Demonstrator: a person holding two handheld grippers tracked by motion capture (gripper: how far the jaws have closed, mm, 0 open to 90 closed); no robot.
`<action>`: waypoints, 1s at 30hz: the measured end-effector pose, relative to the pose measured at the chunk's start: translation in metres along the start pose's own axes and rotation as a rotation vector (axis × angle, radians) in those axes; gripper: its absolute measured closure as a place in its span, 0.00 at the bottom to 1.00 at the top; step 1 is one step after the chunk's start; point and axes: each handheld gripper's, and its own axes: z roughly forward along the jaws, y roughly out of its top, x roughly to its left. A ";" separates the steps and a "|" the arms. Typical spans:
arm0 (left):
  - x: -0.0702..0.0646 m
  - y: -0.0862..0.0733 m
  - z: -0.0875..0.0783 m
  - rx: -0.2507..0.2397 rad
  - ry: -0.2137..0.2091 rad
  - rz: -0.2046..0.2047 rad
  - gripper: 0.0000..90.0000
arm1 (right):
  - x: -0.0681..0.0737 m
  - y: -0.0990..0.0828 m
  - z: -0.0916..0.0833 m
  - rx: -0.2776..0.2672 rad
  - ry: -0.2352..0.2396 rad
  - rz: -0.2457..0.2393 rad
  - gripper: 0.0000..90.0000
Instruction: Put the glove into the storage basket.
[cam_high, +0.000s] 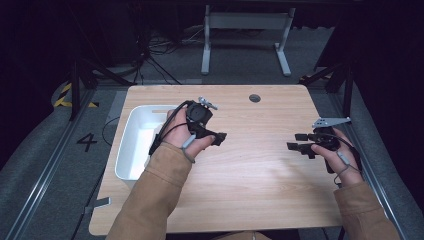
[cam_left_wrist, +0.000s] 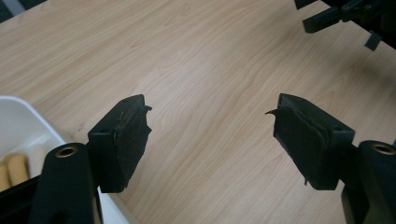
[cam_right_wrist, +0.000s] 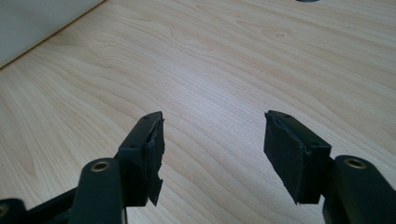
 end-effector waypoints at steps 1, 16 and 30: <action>-0.001 0.000 0.001 -0.003 -0.012 0.014 0.30 | 0.000 0.000 0.000 -0.002 0.001 -0.002 0.43; -0.025 -0.032 0.020 -0.113 -0.160 0.113 0.38 | -0.004 -0.001 -0.003 0.055 0.033 -0.043 0.62; -0.039 -0.075 0.070 -0.085 -0.209 0.114 0.37 | -0.004 -0.002 -0.004 0.061 0.059 -0.050 0.63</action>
